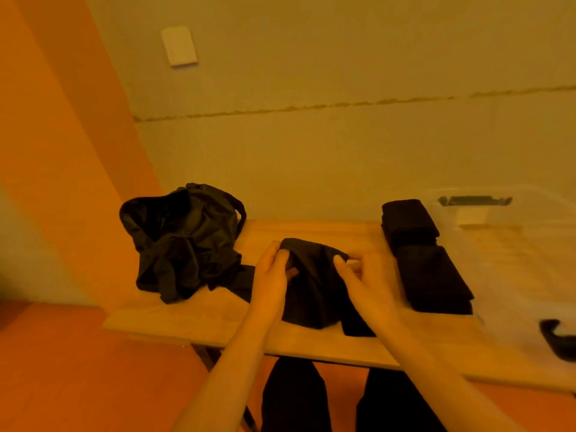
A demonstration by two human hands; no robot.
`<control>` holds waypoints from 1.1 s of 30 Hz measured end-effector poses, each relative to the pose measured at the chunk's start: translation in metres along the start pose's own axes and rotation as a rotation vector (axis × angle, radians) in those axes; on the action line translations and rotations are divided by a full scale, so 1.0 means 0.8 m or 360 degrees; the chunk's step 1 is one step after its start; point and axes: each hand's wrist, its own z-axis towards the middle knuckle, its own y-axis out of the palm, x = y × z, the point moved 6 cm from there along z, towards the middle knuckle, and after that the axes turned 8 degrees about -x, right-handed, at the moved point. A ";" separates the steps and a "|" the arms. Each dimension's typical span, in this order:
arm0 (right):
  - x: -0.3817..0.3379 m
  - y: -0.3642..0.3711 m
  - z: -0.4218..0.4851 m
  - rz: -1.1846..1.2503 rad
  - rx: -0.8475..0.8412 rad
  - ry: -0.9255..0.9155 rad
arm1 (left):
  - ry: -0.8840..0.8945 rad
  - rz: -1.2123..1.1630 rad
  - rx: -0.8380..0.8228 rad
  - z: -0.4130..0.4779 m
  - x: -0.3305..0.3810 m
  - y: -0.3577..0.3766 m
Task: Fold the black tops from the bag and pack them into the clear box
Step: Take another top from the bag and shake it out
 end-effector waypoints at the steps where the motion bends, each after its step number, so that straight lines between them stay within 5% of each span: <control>1: 0.013 0.016 -0.011 -0.0222 -0.0145 -0.0050 | 0.0023 -0.0204 0.0048 -0.005 0.001 -0.009; 3: 0.042 0.038 -0.024 -0.0711 -0.0228 -0.0239 | 0.0054 -0.0345 0.0178 -0.014 0.005 -0.028; 5: 0.061 0.036 -0.029 -0.0826 -0.0033 -0.0356 | 0.0153 0.0023 0.0313 -0.026 0.012 -0.051; 8: 0.060 0.005 -0.034 -0.0356 0.0302 -0.0284 | 0.0525 0.1066 0.0520 -0.048 0.034 -0.080; 10: 0.040 -0.018 -0.039 -0.0164 0.0414 -0.0263 | 0.0639 0.1328 0.0663 -0.061 0.046 -0.103; 12: 0.024 -0.040 -0.034 -0.0046 0.0455 -0.0183 | 0.0595 0.1159 0.0679 -0.066 0.048 -0.125; 18: 0.019 -0.035 -0.041 0.0824 0.0147 0.0235 | -0.0343 -0.0577 0.0329 -0.057 -0.014 -0.109; 20: 0.020 -0.030 -0.046 0.0944 0.0053 0.0277 | -0.0442 -0.0776 0.0349 -0.057 -0.037 -0.104; 22: 0.016 -0.028 -0.048 0.0929 -0.0119 0.0334 | -0.0300 -0.0564 0.0535 -0.062 -0.044 -0.108; 24: 0.013 -0.028 -0.048 0.0854 -0.0266 0.0355 | -0.0062 0.0029 0.0605 -0.076 -0.032 -0.093; 28: -0.014 -0.033 -0.043 0.0590 -0.0333 0.0154 | 0.0403 0.1529 -0.0140 -0.092 -0.029 0.015; 30: -0.029 -0.036 -0.042 0.0415 -0.0345 -0.0004 | 0.0527 0.1665 -0.0313 -0.086 -0.040 0.037; 33: -0.029 -0.041 -0.048 0.0022 -0.0389 -0.0192 | 0.0583 0.1507 -0.0126 -0.075 -0.033 0.020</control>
